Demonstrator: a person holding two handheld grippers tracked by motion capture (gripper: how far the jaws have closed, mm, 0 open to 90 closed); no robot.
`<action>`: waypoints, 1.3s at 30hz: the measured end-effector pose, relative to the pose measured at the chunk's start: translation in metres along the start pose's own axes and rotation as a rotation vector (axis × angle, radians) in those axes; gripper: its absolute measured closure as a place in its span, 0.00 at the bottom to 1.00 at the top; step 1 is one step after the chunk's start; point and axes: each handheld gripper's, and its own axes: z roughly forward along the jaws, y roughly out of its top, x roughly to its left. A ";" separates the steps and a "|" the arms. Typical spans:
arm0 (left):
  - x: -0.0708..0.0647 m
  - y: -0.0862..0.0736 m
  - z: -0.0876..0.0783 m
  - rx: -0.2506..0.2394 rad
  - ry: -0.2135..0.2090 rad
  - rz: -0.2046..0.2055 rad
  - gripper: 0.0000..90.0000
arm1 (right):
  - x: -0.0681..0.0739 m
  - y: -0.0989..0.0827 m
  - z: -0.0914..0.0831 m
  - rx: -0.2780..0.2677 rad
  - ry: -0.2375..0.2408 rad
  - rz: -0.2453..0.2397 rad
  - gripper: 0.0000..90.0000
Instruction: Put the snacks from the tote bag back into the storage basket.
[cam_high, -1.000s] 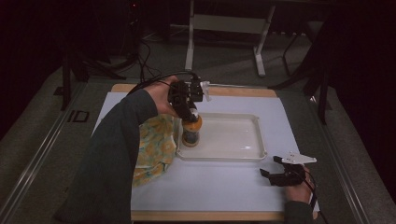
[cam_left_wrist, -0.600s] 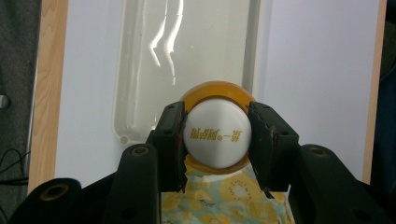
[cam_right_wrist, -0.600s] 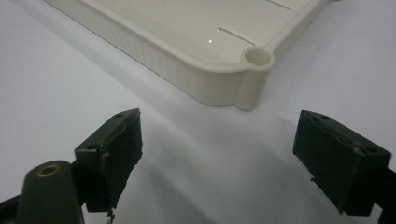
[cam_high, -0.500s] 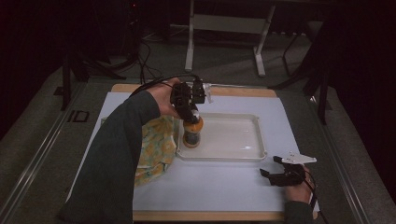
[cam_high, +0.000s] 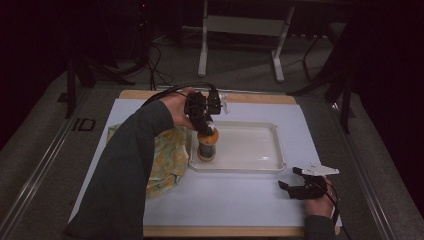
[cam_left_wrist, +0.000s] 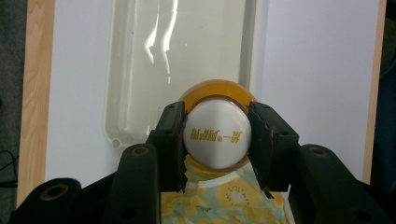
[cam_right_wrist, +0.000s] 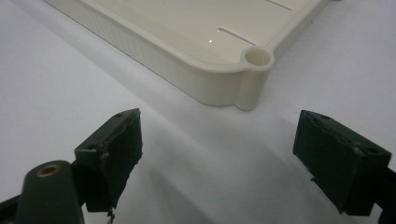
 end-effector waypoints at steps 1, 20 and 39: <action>0.000 -0.001 0.002 0.004 0.000 0.002 0.66 | 0.000 0.000 0.000 0.000 0.000 0.000 0.17; -0.002 -0.002 0.015 0.040 -0.009 0.004 0.66 | 0.000 0.000 0.000 0.000 0.001 0.001 0.17; -0.002 -0.010 0.031 0.069 -0.024 -0.002 0.66 | 0.000 0.000 0.000 0.000 0.001 0.001 0.17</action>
